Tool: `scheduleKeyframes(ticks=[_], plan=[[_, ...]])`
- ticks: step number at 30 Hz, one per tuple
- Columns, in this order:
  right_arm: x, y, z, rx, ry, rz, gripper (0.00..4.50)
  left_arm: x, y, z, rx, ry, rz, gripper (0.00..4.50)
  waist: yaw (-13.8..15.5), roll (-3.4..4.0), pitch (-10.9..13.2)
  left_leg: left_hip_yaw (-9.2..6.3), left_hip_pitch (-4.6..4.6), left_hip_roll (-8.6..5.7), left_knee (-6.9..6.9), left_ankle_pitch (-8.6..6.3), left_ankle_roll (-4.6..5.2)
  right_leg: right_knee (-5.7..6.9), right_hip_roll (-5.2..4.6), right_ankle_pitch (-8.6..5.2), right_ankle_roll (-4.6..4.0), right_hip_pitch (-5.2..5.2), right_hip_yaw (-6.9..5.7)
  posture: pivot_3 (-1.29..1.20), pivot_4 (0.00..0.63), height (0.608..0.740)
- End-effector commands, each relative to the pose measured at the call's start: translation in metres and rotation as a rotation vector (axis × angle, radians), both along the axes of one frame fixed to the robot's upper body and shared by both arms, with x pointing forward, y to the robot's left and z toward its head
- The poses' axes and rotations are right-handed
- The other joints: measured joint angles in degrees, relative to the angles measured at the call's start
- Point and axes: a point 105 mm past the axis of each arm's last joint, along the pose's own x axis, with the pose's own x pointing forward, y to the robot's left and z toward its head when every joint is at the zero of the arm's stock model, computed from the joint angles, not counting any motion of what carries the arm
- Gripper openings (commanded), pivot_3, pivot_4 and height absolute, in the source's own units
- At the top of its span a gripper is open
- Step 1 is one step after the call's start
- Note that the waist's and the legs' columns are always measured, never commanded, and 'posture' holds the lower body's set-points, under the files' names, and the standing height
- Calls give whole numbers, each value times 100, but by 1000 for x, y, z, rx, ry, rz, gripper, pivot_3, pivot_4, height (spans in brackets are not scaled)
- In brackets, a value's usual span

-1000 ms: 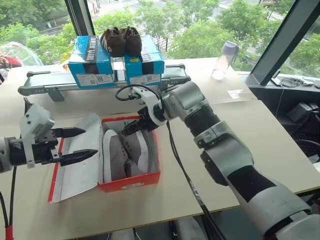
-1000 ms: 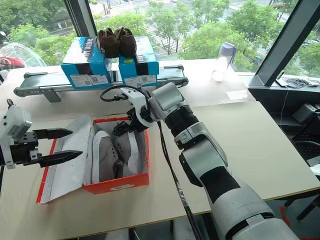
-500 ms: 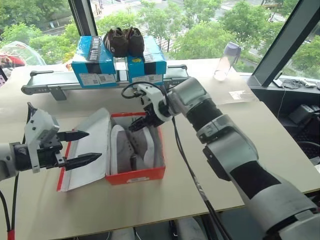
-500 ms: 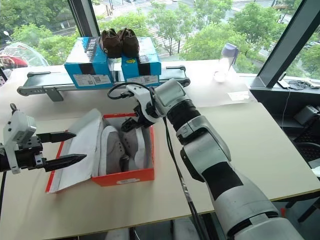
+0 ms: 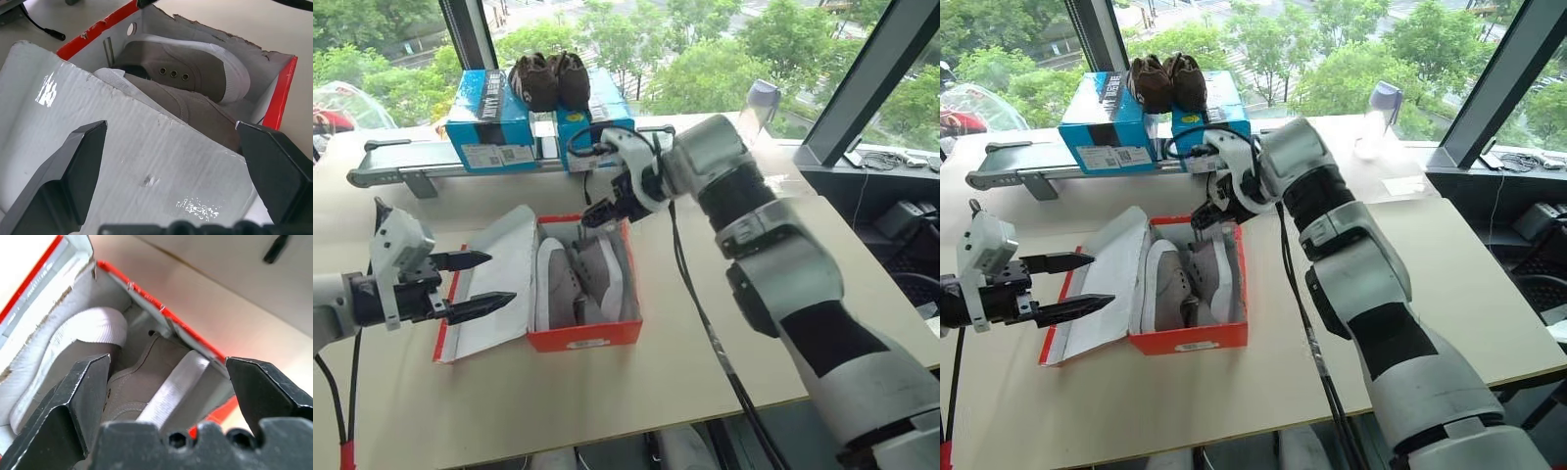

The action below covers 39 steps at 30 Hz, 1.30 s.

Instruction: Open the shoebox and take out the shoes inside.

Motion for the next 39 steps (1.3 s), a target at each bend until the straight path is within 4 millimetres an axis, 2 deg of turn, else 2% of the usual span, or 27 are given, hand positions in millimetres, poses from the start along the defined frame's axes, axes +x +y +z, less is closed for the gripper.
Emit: scheduleKeyframes(ticks=[1,10,12,16,20,30,33,35,37,38,39], plan=[[-4,-1,0,-5,0,10,4455,0,-2,8,24,-47,-20,4500,-4,0,0,0,1,0,-2,0,0,0,0,0,0,0,0,0,150,740],[-11,2,-4,9,33,17,4455,3,0,9,29,-50,-13,4500,8,2,1,-1,-4,0,-3,-1,1,-3,1,0,1,-2,0,0,150,740],[-10,0,-12,-3,42,12,4455,3,0,10,31,-55,-12,4500,9,1,1,-1,-4,0,-3,-1,1,-3,0,0,1,-2,0,0,150,740],[-6,-11,-46,-50,93,-22,4455,4,0,12,31,-62,-12,4500,12,0,0,-1,-3,0,-3,-1,1,-4,1,0,1,0,0,0,150,740],[-1,-16,-71,-93,100,-46,4455,3,1,11,35,-62,-9,4500,21,-1,-1,-1,2,0,-3,-1,1,-3,1,0,1,4,0,0,150,740],[4,-8,-80,-78,98,-55,4455,-1,1,14,44,-64,-2,4500,27,-12,-9,-1,25,0,2,0,1,4,0,0,4,22,0,0,150,740],[6,-5,-81,-54,102,-68,3785,-2,1,15,46,-64,0,4500,17,-18,-14,-1,29,0,2,0,1,6,1,-1,5,25,0,0,150,740],[7,-4,-80,-39,103,-78,3012,-2,1,15,49,-64,3,4500,14,-19,-14,-1,29,0,2,0,1,5,0,-1,4,25,0,0,150,740],[8,-3,-78,-23,103,-85,2433,-3,1,15,51,-64,7,4500,10,-18,-14,-1,29,0,2,0,1,4,0,-1,4,24,0,0,150,740],[8,-2,-77,-17,104,-86,1972,-3,1,15,53,-64,7,4500,10,-18,-14,-1,28,0,2,0,1,4,0,-1,4,23,0,0,150,740],[8,-2,-76,-11,106,-86,1722,-2,1,15,55,-65,7,4500,8,-18,-13,-1,27,0,2,0,1,4,0,0,3,23,0,0,150,740]])
